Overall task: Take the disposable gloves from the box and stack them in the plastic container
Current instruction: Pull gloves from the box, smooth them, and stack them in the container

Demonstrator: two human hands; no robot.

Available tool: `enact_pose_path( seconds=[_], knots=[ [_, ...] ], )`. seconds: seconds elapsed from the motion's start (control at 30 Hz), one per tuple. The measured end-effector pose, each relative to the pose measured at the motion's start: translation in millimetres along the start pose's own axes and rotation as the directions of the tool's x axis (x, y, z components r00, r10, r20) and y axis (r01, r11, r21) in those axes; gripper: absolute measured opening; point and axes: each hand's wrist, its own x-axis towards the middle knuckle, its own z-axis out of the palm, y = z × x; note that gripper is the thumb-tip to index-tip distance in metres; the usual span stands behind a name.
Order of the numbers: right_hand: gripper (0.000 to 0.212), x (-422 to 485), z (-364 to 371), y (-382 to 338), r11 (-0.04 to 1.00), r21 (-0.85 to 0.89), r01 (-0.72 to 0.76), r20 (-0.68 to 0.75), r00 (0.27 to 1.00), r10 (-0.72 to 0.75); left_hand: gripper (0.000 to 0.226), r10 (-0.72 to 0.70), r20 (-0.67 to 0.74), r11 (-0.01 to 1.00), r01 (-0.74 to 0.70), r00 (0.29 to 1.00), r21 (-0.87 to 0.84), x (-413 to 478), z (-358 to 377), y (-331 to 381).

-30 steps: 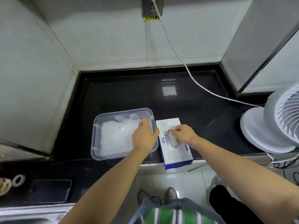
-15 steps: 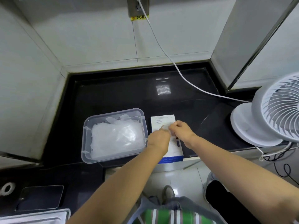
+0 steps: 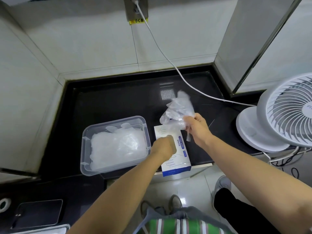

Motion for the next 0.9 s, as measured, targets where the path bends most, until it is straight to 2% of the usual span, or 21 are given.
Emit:
enact_pose_path(
  seconds=[0.03,0.1,0.17,0.2,0.27,0.33,0.47,0.6,0.67,0.77,0.9],
  knots=[
    [0.004,-2.5,0.7,-0.6,1.0,0.017,-0.004,0.03,1.0,0.004,0.03,-0.045,-0.066,0.979,0.031,0.997,-0.199,1.1,-3.5,-0.2],
    [0.004,-10.1,4.0,-2.3,1.0,-0.008,-0.03,0.127,0.991,0.031,0.027,-0.192,-0.21,0.787,0.023,0.959,-0.616,2.3,-11.4,-0.1],
    [0.006,-16.9,7.2,-0.7,0.997,-0.053,-0.048,0.235,0.97,0.059,0.031,-0.317,-0.209,0.555,0.002,0.925,-0.832,7.2,-21.0,-1.0],
    [0.006,-18.2,8.9,1.8,0.996,-0.071,-0.055,0.288,0.955,0.073,0.035,-0.324,-0.172,0.488,0.008,0.93,-0.873,10.1,-26.4,-2.8],
    [0.015,-19.1,12.9,6.7,0.993,-0.114,-0.042,0.368,0.926,0.082,0.036,-0.278,-0.142,0.527,0.027,0.95,-0.849,11.3,-33.4,-6.8],
    [0.024,-18.0,16.2,9.4,0.989,-0.143,-0.036,0.402,0.911,0.091,0.025,-0.237,-0.216,0.622,-0.023,0.947,-0.783,14.5,-32.3,-15.3],
    [0.027,-17.8,21.8,11.9,0.976,-0.216,-0.023,0.435,0.893,0.117,0.01,-0.226,-0.349,0.629,-0.138,0.909,-0.765,13.7,-28.4,-27.9],
    [0.028,-16.6,20.9,16.2,0.958,-0.285,-0.019,0.408,0.902,0.139,0.006,-0.201,-0.375,0.625,-0.177,0.905,-0.761,11.3,-29.0,-33.9],
    [0.03,-17.3,21.1,17.0,0.975,-0.221,-0.036,0.42,0.898,0.128,0.008,-0.183,-0.367,0.634,-0.175,0.912,-0.753,8.8,-29.1,-37.6],
    [0.037,-15.5,21.1,17.3,0.992,-0.114,-0.056,0.367,0.925,0.095,0.003,-0.171,-0.288,0.644,-0.114,0.942,-0.756,7.7,-28.7,-40.0],
    [0.011,-14.3,24.3,16.0,0.98,-0.197,-0.024,0.18,0.982,0.06,0.005,-0.158,-0.275,0.624,-0.12,0.948,-0.772,6.8,-28.0,-43.3]
  ],
)
